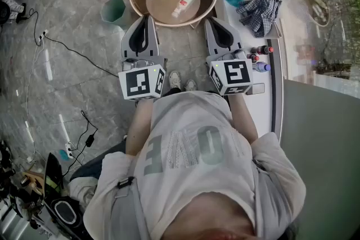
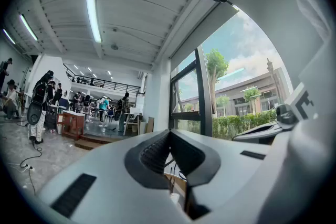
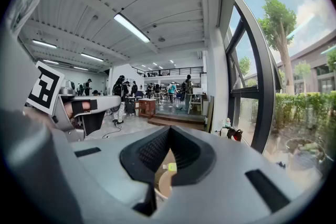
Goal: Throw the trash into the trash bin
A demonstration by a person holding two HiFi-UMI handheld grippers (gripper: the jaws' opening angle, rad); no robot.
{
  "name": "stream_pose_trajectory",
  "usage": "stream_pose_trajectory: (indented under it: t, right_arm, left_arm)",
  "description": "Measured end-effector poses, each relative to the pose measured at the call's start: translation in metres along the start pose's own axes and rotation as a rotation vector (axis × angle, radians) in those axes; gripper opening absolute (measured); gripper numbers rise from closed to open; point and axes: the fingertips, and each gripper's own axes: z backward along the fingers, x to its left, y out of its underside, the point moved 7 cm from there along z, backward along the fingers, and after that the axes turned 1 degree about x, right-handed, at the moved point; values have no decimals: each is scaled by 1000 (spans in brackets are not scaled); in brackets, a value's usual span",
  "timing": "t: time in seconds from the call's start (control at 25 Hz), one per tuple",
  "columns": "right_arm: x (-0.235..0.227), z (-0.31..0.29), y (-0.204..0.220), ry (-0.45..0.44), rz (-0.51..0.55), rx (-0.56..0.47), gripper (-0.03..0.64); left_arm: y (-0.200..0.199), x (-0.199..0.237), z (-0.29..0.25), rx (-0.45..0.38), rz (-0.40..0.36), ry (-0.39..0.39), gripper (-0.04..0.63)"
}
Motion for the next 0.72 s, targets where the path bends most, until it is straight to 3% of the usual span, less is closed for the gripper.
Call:
stream_pose_trajectory:
  t: [0.48,0.72]
  right_arm:
    - [9,2,1,26,10,-5,14]
    - [19,-7,-1,42,17,-10,14]
  left_arm:
    - [2,27,10,-13,-4,-30,11]
    - [-3,48,17,-64,23,-41,11]
